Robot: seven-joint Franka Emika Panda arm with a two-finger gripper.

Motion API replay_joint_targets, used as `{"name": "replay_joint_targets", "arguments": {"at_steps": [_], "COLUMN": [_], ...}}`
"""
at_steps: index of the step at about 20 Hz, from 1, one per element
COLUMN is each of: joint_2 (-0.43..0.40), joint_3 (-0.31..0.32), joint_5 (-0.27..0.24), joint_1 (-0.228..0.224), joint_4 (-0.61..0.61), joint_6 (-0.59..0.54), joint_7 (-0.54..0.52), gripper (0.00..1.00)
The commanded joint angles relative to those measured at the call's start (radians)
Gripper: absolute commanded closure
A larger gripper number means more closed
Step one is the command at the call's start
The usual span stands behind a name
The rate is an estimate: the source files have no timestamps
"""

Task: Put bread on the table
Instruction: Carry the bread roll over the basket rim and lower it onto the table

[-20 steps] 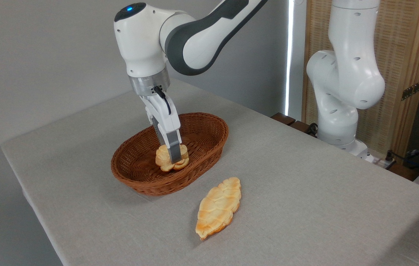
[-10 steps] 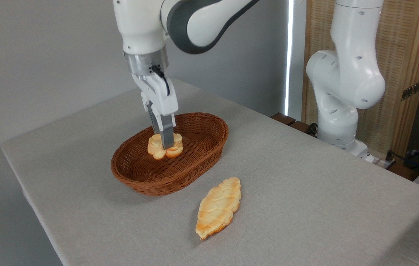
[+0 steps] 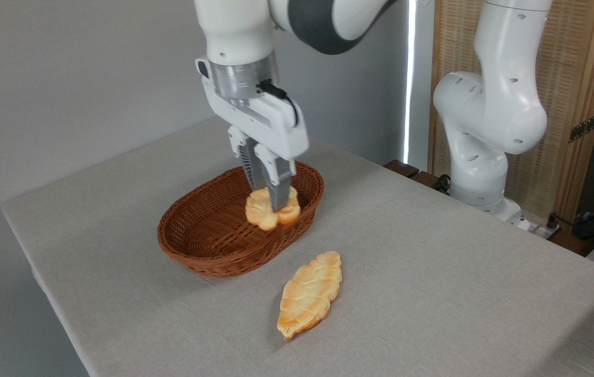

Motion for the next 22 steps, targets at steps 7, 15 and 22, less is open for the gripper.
{"name": "replay_joint_targets", "arguments": {"at_steps": [7,15,22], "joint_2": [0.019,0.026,0.026], "joint_3": [0.106,0.106,0.104], "joint_5": [0.093,0.11,0.108], "joint_1": [-0.007,-0.01,-0.011], "joint_4": [-0.035,-0.044,-0.045], "joint_6": [-0.135,-0.139,-0.136], "joint_7": [0.183,0.206,0.207], "gripper": [0.38,0.0,0.0]}}
